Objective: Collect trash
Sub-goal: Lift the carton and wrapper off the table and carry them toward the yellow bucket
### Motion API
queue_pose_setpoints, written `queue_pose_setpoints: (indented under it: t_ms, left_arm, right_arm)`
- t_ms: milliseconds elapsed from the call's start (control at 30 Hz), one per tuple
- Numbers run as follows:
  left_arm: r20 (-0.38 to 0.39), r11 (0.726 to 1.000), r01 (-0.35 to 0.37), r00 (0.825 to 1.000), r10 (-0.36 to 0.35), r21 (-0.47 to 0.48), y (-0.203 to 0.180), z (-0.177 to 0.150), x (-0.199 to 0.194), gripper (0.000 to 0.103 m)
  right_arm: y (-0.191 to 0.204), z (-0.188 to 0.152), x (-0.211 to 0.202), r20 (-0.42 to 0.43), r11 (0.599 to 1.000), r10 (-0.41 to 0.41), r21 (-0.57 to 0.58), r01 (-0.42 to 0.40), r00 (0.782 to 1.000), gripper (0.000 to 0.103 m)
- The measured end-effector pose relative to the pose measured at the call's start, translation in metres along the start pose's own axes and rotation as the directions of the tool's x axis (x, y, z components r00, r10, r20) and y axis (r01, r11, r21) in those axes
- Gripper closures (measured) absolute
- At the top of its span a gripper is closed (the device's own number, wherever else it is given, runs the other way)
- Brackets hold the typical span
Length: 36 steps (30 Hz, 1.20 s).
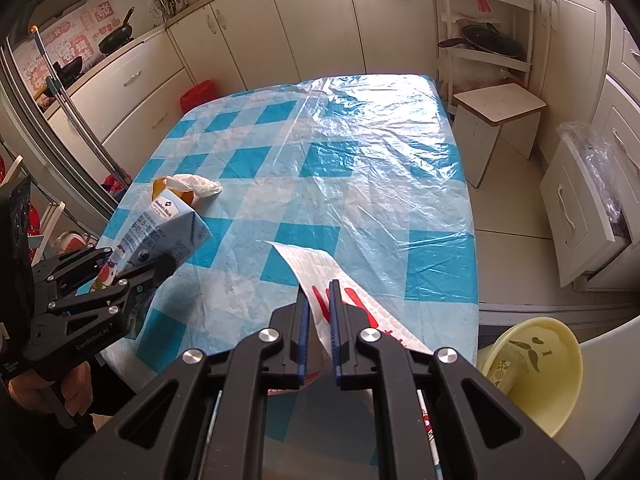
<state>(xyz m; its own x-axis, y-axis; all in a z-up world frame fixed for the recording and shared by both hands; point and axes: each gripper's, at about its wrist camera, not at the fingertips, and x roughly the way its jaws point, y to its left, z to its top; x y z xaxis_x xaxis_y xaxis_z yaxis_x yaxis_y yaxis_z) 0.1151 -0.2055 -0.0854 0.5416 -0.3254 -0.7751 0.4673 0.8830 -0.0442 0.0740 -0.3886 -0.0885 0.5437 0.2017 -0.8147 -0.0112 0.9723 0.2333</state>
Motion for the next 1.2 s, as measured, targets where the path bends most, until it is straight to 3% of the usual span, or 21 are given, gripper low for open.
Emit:
queue_pose_setpoints:
  t_ms: [833,1200]
  left_arm:
    - [0.087,0.999,0.034,0.996,-0.035,0.012,-0.014,0.004,-0.011,0.073]
    - [0.094,0.996,0.075,0.992,-0.079,0.039,-0.035,0.006,-0.008,0.073]
  right_arm:
    - [-0.015,0.002,-0.02,0.056,1.0,0.008,0.027,-0.009,0.998,0.093]
    - [-0.061,-0.004,-0.048,0.109,0.992,-0.05,0.125,0.037,0.993,0.093]
